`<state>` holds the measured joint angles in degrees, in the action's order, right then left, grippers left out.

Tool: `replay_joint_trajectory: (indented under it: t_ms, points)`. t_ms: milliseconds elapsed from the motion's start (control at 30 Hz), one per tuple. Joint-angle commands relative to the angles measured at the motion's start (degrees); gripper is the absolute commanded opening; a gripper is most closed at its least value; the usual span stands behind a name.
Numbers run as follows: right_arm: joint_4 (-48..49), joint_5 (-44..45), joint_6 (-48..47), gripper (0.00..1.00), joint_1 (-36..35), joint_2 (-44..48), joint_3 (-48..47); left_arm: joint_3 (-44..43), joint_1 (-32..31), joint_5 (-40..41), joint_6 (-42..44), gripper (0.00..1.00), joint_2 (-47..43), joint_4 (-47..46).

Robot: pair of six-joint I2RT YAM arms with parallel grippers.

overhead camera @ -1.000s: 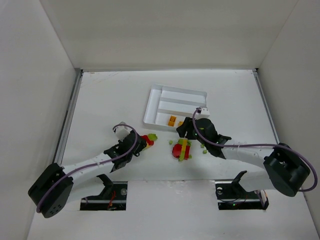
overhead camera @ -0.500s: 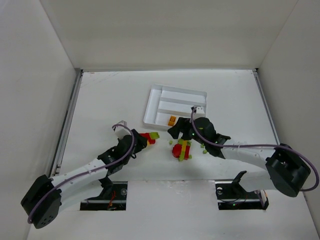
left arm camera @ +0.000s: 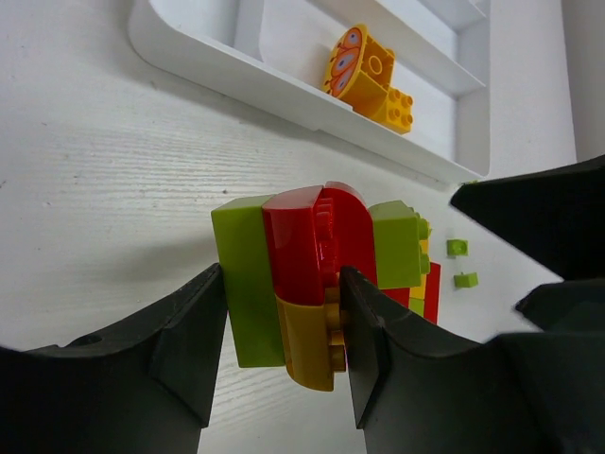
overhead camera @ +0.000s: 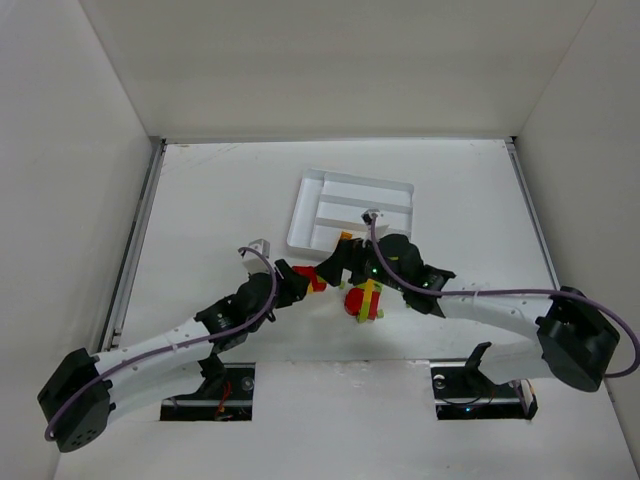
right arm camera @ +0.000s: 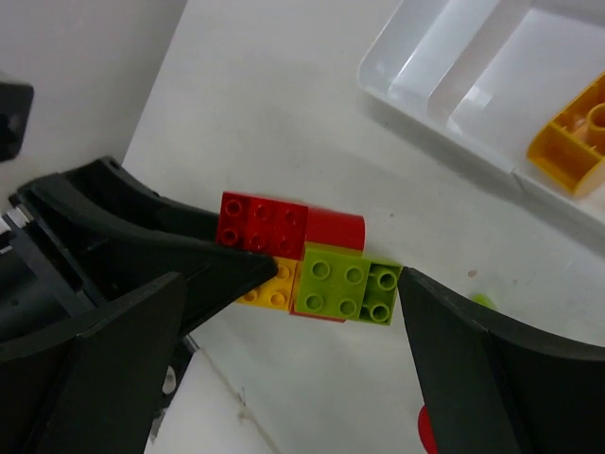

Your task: Sort the legos into containers by color

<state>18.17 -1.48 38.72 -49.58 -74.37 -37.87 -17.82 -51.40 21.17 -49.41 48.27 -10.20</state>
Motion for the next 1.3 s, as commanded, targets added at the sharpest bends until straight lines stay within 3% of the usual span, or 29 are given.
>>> replay_joint_trajectory:
  t_ms: [0, 133, 333, 567, 733, 900, 1067, 1267]
  points:
    - [-0.59, -0.02, -0.75, 1.00, -0.82, -1.74, -2.30, -2.21, -0.41, -0.34, 0.89, 0.14, -1.95, -3.87]
    - [-1.65, 1.04, -0.31, 0.99, -0.82, -3.59, -2.21, -2.13, -0.50, -0.78, 0.98, 0.14, -2.65, -4.04]
    - [-0.51, 1.30, -0.14, 0.84, -1.08, -4.12, -2.12, -2.13, -0.59, -1.39, 0.98, 0.14, -2.22, -4.39]
    - [-0.25, 1.65, 0.13, 0.78, -1.08, -5.96, -2.83, -1.51, -0.85, -1.66, 0.72, 0.14, -1.95, -4.83]
    - [-0.24, 2.00, 0.48, 0.61, -1.08, -6.40, -2.83, -1.34, -0.85, -1.66, 0.72, 0.14, -2.04, -4.83]
    - [-0.24, 3.50, 0.39, 0.59, -1.08, -4.30, -2.04, -0.90, -0.33, -1.57, 0.80, 0.14, -1.08, -4.57]
    - [0.28, 2.36, 0.57, 0.47, -0.21, -1.31, -0.90, -0.02, 0.29, -1.31, 0.63, 0.13, -0.02, -4.83]
    - [0.55, -1.25, 1.01, 0.46, 1.64, 2.03, 0.42, 0.69, 1.34, -1.31, 0.89, 0.13, -0.46, -5.18]
